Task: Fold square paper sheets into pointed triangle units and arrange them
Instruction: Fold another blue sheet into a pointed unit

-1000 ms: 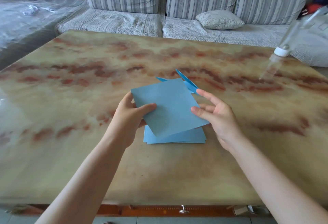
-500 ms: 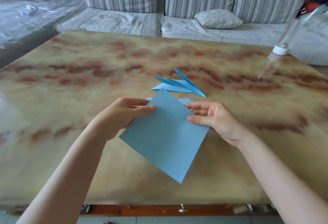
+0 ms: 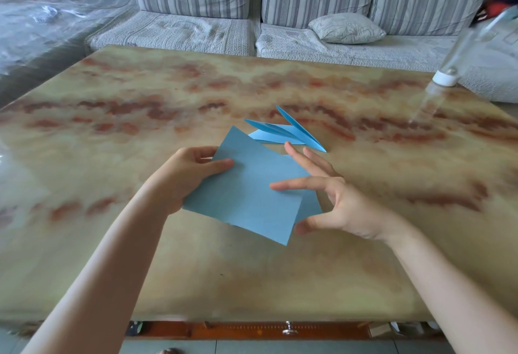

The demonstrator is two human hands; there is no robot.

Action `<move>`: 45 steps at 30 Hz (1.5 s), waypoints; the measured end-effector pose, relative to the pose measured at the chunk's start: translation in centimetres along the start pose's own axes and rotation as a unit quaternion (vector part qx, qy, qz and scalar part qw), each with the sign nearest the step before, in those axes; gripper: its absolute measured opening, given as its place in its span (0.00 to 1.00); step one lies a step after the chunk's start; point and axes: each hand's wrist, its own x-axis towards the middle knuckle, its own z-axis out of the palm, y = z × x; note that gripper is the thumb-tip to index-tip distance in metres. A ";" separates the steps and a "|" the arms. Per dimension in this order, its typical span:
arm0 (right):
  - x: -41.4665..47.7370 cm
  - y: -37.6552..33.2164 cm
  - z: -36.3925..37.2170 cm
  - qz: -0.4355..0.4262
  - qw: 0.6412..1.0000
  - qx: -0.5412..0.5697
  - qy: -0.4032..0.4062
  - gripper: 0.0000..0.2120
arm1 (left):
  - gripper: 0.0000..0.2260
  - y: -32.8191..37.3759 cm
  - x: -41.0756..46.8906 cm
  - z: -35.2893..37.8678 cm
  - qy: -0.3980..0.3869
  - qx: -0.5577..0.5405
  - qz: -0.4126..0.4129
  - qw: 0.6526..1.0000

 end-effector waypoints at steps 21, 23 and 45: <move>2.4 -0.2 1.3 0.041 0.960 0.154 0.229 0.09 | 0.10 -0.3 -0.8 2.9 -0.035 0.055 0.069 0.995; 2.7 -0.2 1.2 0.040 0.954 0.189 0.229 0.10 | 0.11 -0.4 -1.0 3.1 -0.040 0.066 0.069 0.995; 3.2 -1.7 0.8 0.052 0.929 0.221 0.291 0.06 | 0.05 -0.1 -1.5 4.1 -0.017 0.086 0.125 0.988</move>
